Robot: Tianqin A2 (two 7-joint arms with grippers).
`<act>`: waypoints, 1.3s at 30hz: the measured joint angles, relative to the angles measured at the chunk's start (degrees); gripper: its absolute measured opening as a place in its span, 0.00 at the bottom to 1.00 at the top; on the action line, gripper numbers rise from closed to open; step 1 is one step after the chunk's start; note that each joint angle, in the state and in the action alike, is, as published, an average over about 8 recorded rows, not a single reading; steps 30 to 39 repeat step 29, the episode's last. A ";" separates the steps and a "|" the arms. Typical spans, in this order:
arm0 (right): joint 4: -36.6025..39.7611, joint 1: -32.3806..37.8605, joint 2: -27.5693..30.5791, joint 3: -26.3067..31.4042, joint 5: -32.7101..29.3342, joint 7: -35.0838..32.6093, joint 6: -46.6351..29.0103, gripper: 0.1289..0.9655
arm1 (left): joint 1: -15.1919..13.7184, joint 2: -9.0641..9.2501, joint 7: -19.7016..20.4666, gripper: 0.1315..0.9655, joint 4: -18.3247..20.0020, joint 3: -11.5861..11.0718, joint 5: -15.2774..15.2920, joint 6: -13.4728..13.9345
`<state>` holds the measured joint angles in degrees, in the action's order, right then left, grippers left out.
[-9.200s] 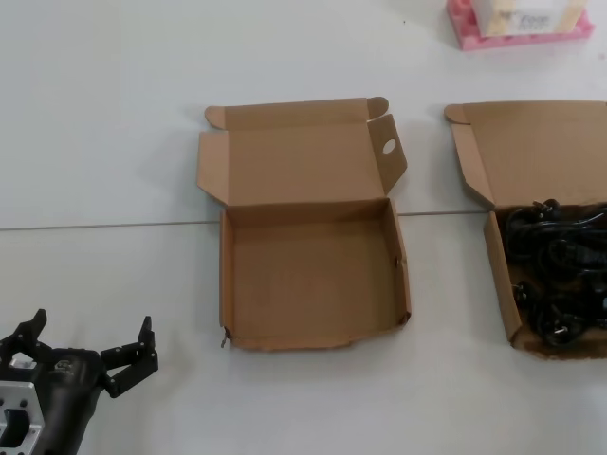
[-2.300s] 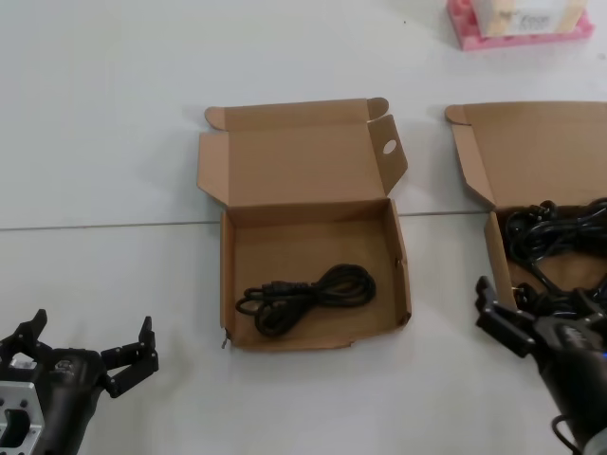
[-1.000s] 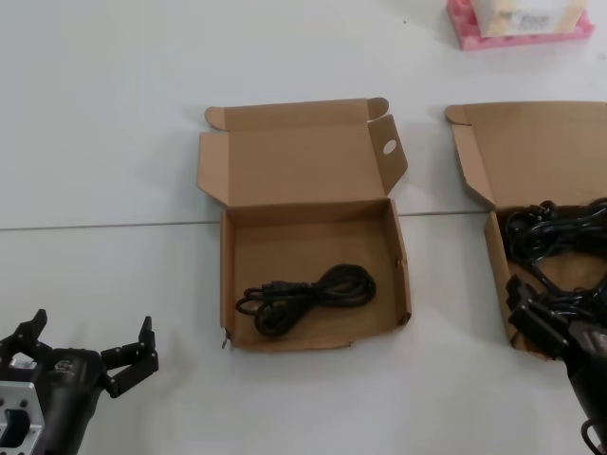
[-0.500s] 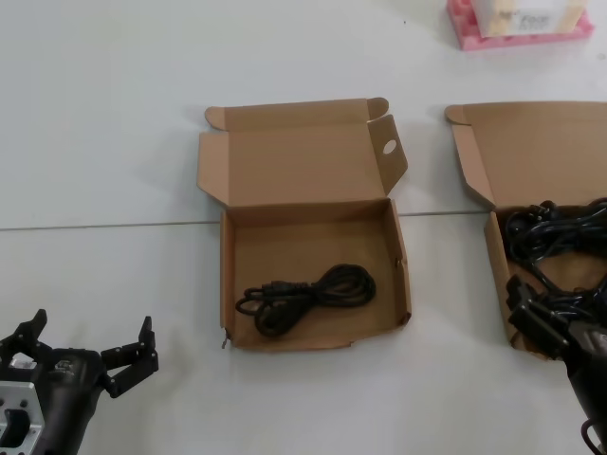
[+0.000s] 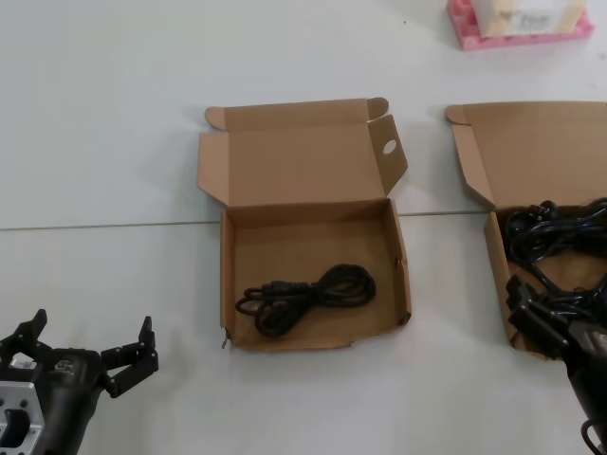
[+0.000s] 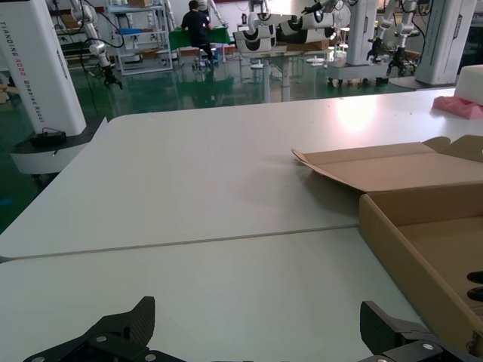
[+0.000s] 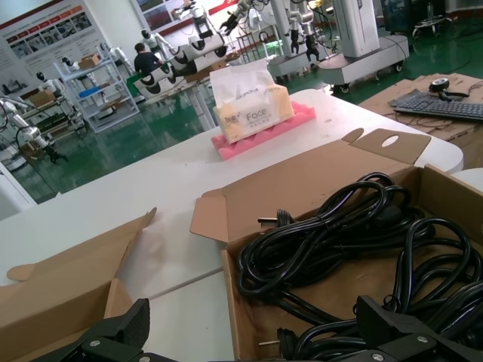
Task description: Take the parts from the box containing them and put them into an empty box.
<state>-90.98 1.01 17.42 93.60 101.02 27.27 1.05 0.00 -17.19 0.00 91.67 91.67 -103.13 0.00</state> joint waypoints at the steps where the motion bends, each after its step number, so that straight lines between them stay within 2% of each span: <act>1: 0.00 0.00 0.00 0.00 0.00 0.00 0.00 1.00 | 0.00 0.00 0.00 1.00 0.00 0.00 0.00 0.00; 39: 0.00 0.00 0.00 0.00 0.00 0.00 0.00 1.00 | 0.00 0.00 0.00 1.00 0.00 0.00 0.00 0.00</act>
